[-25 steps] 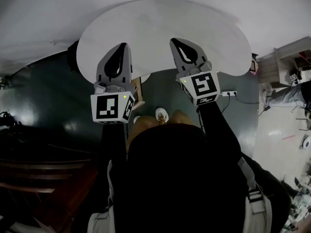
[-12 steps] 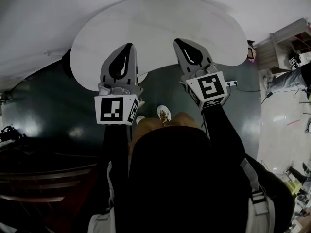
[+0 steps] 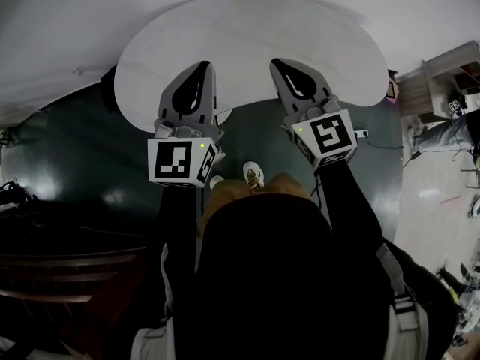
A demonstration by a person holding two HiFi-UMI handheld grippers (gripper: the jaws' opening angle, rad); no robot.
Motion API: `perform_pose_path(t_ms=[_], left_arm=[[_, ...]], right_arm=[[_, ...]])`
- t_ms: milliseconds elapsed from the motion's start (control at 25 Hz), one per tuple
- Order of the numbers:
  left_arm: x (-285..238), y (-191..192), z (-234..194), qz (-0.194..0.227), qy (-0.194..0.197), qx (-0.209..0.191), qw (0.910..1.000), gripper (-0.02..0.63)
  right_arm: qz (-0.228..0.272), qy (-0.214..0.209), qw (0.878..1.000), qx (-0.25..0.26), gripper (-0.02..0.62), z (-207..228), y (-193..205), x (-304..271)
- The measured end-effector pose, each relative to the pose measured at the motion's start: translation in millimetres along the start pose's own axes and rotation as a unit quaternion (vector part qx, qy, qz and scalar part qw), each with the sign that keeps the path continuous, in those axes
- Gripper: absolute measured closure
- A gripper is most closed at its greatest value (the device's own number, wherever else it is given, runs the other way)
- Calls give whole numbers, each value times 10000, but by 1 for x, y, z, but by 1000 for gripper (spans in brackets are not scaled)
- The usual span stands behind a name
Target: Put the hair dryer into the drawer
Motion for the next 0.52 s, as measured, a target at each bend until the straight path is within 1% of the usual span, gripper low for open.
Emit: perform_pose_path(t_ms=[120,240,520], left_arm=[[3,0,-5,-42,-84,-62,9999,591],[5,-2,-8,-55,-157,-73,9998,591],[11,-8,-14,131,-305,-122,9994,591]], right_arm=[[105,0,9999,15,569,-1,-3,-4],[352,-4,9994,-25,569,-2,-9,-3],[574,-29,9983,56,569,-5,-16,-3]])
Point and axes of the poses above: the fingertips, and each gripper's own axes: x backward along the fingers, z to its right, y out of its underside, the point moved 3 cm from there along x, backward along the fingers
